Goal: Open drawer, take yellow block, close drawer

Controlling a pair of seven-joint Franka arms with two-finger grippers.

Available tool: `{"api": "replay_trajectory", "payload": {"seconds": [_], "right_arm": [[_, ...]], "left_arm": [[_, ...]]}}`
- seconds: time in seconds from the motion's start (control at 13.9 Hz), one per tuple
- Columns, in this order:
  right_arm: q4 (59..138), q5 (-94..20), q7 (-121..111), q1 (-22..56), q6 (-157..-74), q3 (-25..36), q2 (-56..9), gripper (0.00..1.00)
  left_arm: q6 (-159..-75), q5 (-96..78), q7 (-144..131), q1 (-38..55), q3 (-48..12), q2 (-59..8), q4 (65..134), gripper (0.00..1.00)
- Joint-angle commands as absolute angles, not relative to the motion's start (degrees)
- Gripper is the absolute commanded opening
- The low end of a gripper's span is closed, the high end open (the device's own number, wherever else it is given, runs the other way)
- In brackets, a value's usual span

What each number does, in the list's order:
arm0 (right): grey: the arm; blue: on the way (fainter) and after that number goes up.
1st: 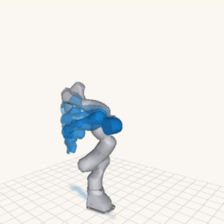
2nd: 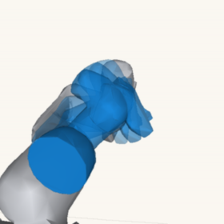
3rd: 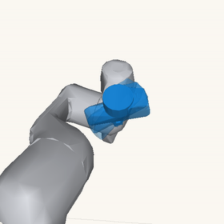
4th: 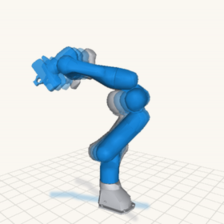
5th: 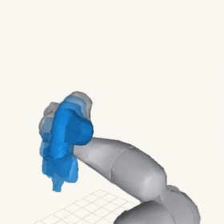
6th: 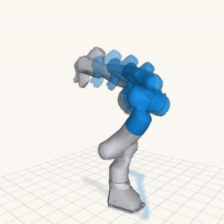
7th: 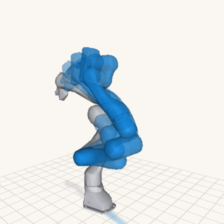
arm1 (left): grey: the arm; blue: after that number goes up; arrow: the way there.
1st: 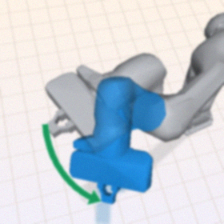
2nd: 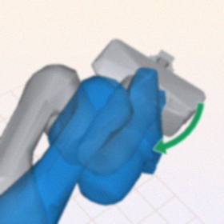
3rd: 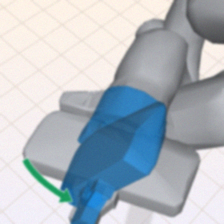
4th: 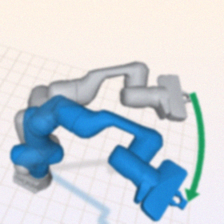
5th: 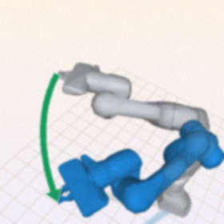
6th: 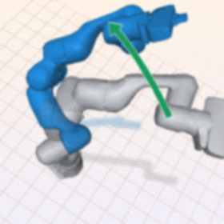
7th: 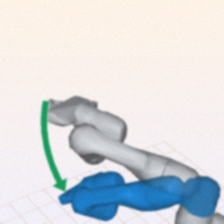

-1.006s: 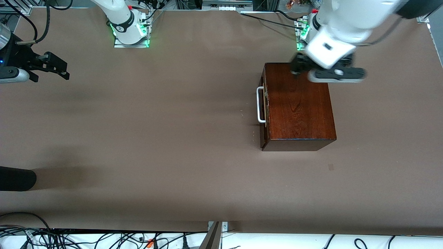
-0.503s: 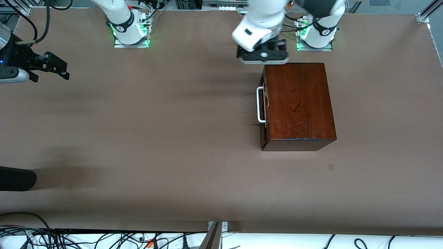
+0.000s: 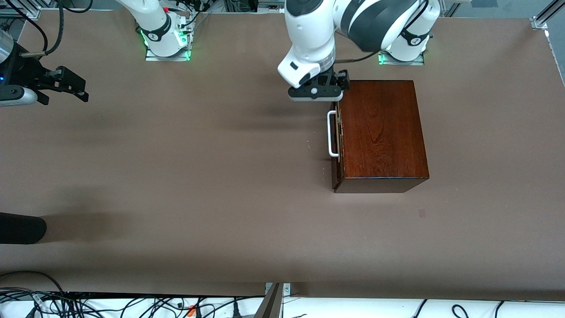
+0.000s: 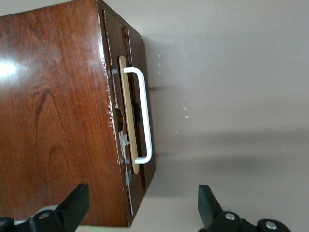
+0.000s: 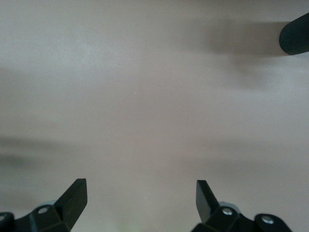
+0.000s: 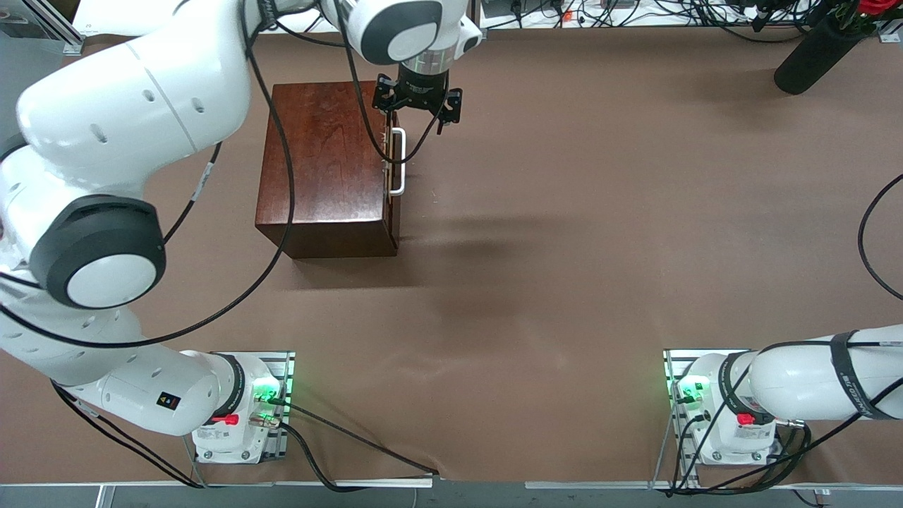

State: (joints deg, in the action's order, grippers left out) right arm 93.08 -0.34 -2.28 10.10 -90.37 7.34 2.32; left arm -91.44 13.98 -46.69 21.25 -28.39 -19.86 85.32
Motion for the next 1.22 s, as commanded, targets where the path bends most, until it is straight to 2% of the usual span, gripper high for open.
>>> {"api": "replay_trajectory", "payload": {"seconds": [0.0, 0.43, 0.72, 1.15], "right_arm": [[91.9, -0.2, -2.1, 9.8, -89.6, 7.1, 1.9, 1.0], [91.9, -0.2, -2.1, 9.8, -89.6, 7.1, 1.9, 1.0], [91.9, -0.2, -2.1, 9.8, -89.6, 7.1, 1.9, 1.0], [91.9, -0.3, -2.1, 9.8, -89.6, 7.1, 1.9, 1.0]], "left_arm": [[-93.3, 17.0, -48.6, 22.3, -28.0, -23.2, 83.8, 1.0], [-95.4, 23.0, -50.2, 23.4, -27.9, -30.0, 84.4, 1.0], [-100.3, 26.4, -54.0, 23.4, -27.8, -30.7, 88.7, 1.0], [-102.3, 29.6, -56.1, 23.2, -27.7, -32.3, 91.3, 1.0]]}}
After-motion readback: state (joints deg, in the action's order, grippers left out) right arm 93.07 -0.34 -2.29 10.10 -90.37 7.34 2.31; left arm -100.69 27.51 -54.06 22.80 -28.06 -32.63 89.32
